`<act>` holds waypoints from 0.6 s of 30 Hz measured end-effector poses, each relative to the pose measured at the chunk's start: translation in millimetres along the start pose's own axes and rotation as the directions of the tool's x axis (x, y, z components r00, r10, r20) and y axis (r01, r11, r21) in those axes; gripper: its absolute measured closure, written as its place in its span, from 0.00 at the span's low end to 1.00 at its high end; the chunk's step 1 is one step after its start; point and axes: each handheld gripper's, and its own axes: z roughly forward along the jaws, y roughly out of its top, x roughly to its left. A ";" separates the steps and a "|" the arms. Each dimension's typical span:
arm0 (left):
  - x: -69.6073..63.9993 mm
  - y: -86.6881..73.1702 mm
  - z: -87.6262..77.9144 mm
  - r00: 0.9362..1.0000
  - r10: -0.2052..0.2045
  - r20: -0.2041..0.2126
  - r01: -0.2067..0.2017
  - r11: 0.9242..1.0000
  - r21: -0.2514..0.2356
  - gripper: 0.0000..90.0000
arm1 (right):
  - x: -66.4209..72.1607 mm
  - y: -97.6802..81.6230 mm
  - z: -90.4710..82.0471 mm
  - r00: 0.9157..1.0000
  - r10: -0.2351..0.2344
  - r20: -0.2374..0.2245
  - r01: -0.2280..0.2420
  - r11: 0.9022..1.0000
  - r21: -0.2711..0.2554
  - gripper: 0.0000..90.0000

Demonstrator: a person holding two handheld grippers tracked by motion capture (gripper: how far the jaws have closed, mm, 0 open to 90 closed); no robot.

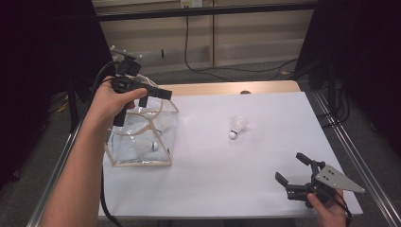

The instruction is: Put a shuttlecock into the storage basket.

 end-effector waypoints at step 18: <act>-18.2 0.9 17.3 0.999 0.041 0.020 -0.042 0.999 0.017 0.20 | 0.6 0.7 3.3 1.000 -0.003 -0.016 0.003 1.000 0.001 0.01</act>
